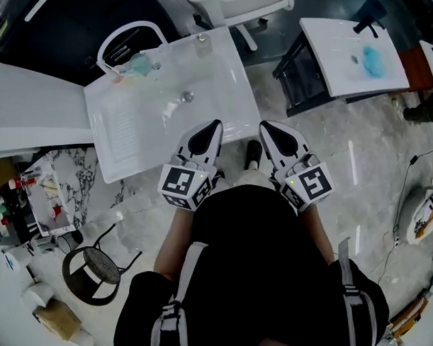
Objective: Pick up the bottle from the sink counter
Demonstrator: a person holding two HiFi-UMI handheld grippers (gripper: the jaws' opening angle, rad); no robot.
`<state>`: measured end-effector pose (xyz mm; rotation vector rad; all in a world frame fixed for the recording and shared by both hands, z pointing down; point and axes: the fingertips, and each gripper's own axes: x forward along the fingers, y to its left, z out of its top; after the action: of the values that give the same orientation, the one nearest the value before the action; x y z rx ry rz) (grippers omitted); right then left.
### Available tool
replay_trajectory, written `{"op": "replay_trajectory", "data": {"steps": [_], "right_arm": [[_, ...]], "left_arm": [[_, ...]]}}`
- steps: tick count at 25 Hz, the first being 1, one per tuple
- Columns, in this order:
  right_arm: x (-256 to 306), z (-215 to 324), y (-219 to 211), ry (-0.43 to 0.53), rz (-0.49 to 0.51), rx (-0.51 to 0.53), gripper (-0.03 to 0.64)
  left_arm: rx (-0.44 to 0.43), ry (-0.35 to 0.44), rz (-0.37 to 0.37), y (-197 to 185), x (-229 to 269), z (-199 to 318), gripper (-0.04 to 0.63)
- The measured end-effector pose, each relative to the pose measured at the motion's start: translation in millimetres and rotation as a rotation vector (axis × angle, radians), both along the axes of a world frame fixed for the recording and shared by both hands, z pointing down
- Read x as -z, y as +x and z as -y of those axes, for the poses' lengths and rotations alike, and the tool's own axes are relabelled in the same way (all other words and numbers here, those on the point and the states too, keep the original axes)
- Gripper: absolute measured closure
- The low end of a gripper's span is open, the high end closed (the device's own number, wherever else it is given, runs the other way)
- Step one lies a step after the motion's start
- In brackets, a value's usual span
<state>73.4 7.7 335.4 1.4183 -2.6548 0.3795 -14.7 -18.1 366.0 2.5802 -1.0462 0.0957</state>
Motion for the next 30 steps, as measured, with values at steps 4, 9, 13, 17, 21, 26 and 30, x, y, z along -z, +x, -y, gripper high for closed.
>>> {"op": "replay_trajectory", "data": {"steps": [4,9,13,17,21,26,30], "right_arm": [[-0.9,26.3,23.3,-0.001,-0.001,0.053,0.614],[-4.9,49.8,46.1,-0.01,0.007,0.122,0.614],[-8.1,62.6,55.2,-0.034,0.01,0.19,0.614],[-10.8,71.0,66.3,-0.035,0.005,0.244,0.614],[-20.1,76.6,75.9,-0.052,0.008,0.258,0.614],[-33.4,77.0,72.9,-0.082,0.007,0.287,0.614],[-39.8,75.0,68.8,-0.102,-0.009,0.302,0.614]], "left_arm": [[0.054,-0.004,0.009,22.3,-1.1,19.6,0.575],[0.104,-0.014,0.018,49.6,-5.9,36.9,0.575],[0.157,-0.025,0.023,67.9,-8.2,45.5,0.575],[0.204,-0.037,0.027,81.4,-12.8,49.0,0.575],[0.239,-0.051,0.059,88.3,-19.7,48.4,0.575],[0.264,-0.07,0.074,85.7,-29.0,48.9,0.575],[0.268,-0.085,0.116,82.0,-41.9,52.1,0.575]]}}
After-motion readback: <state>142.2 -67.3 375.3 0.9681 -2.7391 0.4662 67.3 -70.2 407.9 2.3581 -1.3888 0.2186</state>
